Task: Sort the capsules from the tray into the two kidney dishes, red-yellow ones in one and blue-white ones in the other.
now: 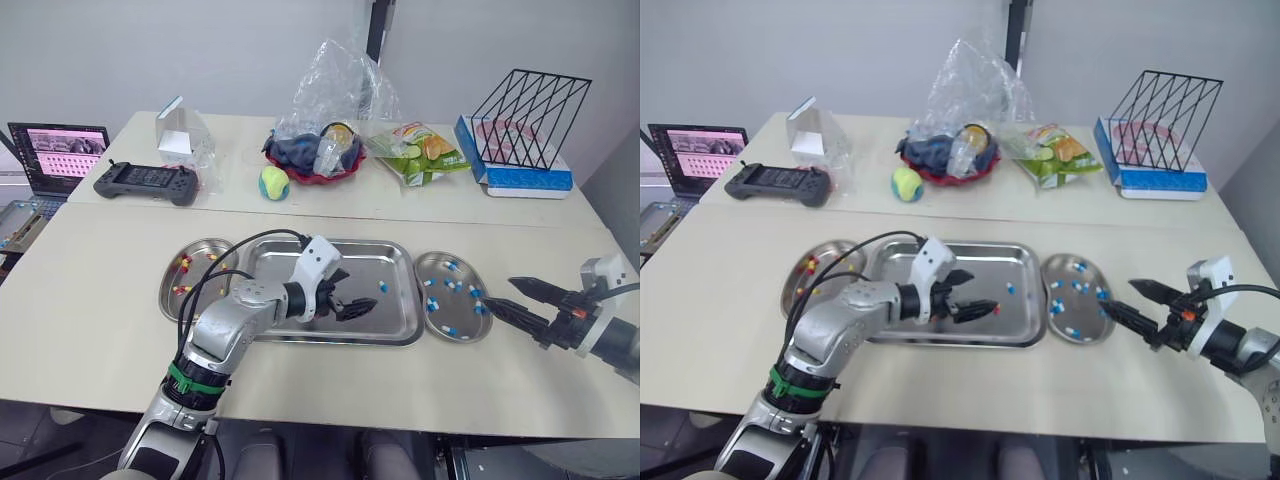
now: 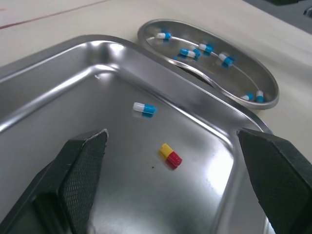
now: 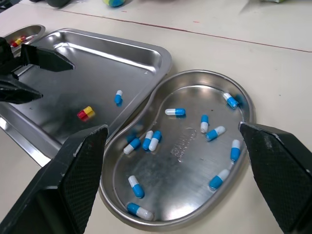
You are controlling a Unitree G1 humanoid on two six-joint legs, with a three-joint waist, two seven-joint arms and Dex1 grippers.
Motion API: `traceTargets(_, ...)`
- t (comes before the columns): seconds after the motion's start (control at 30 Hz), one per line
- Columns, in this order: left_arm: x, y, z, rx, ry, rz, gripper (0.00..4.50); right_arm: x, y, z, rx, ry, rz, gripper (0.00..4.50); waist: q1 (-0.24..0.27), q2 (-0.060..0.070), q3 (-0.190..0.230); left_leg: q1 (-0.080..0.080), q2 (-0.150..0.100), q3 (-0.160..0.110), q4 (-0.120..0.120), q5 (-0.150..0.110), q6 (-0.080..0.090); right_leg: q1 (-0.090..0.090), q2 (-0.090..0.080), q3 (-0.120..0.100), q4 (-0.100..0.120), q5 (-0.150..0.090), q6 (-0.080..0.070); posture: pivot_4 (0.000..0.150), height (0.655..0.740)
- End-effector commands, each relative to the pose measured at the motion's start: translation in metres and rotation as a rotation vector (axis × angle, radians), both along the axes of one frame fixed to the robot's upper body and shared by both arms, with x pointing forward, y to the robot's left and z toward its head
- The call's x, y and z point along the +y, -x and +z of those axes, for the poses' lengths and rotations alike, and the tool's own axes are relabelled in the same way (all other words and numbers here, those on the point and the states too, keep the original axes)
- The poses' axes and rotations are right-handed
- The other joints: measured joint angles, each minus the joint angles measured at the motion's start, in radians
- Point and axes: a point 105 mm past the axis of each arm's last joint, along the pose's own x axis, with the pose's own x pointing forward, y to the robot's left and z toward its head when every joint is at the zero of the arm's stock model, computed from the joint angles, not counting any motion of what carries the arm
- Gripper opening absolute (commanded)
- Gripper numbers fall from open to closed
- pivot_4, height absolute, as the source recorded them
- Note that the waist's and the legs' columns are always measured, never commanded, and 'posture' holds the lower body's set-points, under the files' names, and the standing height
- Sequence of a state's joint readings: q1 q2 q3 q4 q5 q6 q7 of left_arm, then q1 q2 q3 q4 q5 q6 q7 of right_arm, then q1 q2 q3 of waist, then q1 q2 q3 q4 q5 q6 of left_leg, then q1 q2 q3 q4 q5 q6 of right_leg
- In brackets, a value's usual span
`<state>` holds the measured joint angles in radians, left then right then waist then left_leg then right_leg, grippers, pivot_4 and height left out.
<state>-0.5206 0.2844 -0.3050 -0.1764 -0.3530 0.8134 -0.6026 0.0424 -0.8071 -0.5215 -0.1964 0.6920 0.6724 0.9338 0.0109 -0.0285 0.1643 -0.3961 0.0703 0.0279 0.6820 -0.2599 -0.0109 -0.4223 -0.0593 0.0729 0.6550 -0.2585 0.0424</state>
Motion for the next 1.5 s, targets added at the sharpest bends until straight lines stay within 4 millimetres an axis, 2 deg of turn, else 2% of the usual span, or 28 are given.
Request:
traceTargets(0.03, -0.01, -0.001, 0.002, -0.034, -0.024, -0.02, 4.5, -0.001, -0.001, 0.014, -0.044, 0.02, -0.004, 4.49, 0.0, 0.0, 0.0, 0.0, -0.002, -0.002, 0.0, 0.0, 0.0, 0.0, 0.0, 0.0, 0.0, 0.0, 0.0, 0.15, 0.716)
traceTargets(0.23, -0.026, 0.001, -0.01, -0.029, -0.054, -0.022, 4.5, -0.004, 0.001, 0.014, -0.038, 0.036, -0.016, 4.49, 0.002, 0.0, 0.0, -0.001, -0.003, -0.004, 0.0, 0.0, 0.0, 0.001, -0.001, 0.0, 0.0, 0.0, 0.0, 0.15, 0.716)
traceTargets(0.47, -0.021, -0.006, -0.025, -0.058, -0.147, 0.035, 4.5, -0.015, 0.002, 0.016, -0.017, 0.066, -0.033, 4.49, 0.001, 0.0, 0.0, -0.001, -0.003, -0.005, 0.0, 0.0, 0.0, 0.001, 0.0, 0.0, 0.0, 0.0, 0.0, 0.15, 0.716)
traceTargets(0.5, -0.021, -0.006, -0.026, -0.063, -0.155, 0.037, 3.91, -0.016, 0.001, 0.016, -0.019, 0.068, -0.035, 4.5, 0.001, 0.0, 0.0, 0.0, -0.003, -0.005, 0.0, 0.0, 0.0, 0.001, -0.001, 0.0, 0.0, 0.0, 0.0, 0.15, 0.716)
traceTargets(0.67, -0.022, -0.007, -0.035, -0.067, -0.169, 0.041, 2.32, -0.016, -0.001, 0.013, -0.011, 0.071, -0.032, 4.5, 0.001, 0.001, 0.0, 0.0, -0.004, -0.005, 0.0, 0.0, 0.0, 0.001, -0.001, 0.0, 0.0, 0.0, 0.0, 0.15, 0.716)
traceTargets(0.9, -0.016, -0.012, -0.035, -0.08, -0.17, 0.061, 0.01, -0.017, -0.005, 0.012, -0.015, 0.08, -0.033, 4.5, 0.001, 0.001, -0.001, 0.0, -0.004, -0.005, 0.0, 0.0, 0.0, 0.002, -0.001, 0.0, 0.0, 0.0, 0.0, 0.15, 0.716)
traceTargets(1.23, -0.012, -0.015, -0.023, -0.122, -0.111, 0.018, 0.01, -0.018, -0.009, 0.01, -0.018, 0.089, -0.038, 4.5, 0.001, 0.001, -0.001, 0.0, -0.004, -0.005, 0.0, 0.0, 0.0, 0.002, -0.001, 0.0, 0.0, 0.0, 0.001, 0.15, 0.716)
traceTargets(1.3, -0.009, -0.015, -0.015, -0.124, -0.068, 0.015, 0.01, -0.018, -0.009, 0.009, -0.018, 0.089, -0.037, 4.5, 0.0, 0.001, -0.001, 0.0, -0.004, -0.005, 0.0, 0.0, 0.0, 0.002, -0.001, 0.0, 0.0, 0.0, 0.001, 0.15, 0.716)
traceTargets(1.37, -0.005, -0.017, 0.003, -0.108, 0.049, 0.02, 0.01, -0.016, -0.009, 0.01, -0.019, 0.084, -0.03, 4.5, 0.0, 0.001, -0.001, 0.0, -0.004, -0.005, 0.0, 0.0, 0.0, 0.001, -0.001, 0.0, 0.0, 0.0, 0.0, 0.15, 0.716)
traceTargets(1.4, -0.003, -0.018, 0.018, -0.074, 0.16, 0.022, 0.01, -0.016, -0.009, 0.01, -0.02, 0.083, -0.025, 4.5, 0.0, 0.001, -0.001, 0.0, -0.004, -0.005, 0.0, 0.0, 0.0, 0.001, -0.001, 0.0, 0.0, 0.0, 0.001, 0.15, 0.716)
traceTargets(1.47, 0.015, -0.018, 0.048, -0.089, 0.259, -0.009, 0.01, -0.014, -0.011, 0.014, -0.034, 0.077, -0.005, 4.5, -0.001, 0.001, -0.001, -0.001, -0.003, -0.005, 0.0, 0.0, 0.0, 0.001, -0.001, 0.0, 0.0, 0.0, 0.001, 0.15, 0.716)
traceTargets(1.5, 0.023, -0.02, 0.057, -0.102, 0.273, -0.005, 0.01, -0.013, -0.013, 0.016, -0.041, 0.074, 0.002, 4.5, -0.002, 0.001, -0.001, -0.001, -0.003, -0.005, 0.0, 0.0, 0.0, 0.001, -0.001, -0.001, 0.0, 0.0, 0.0, 0.15, 0.716)
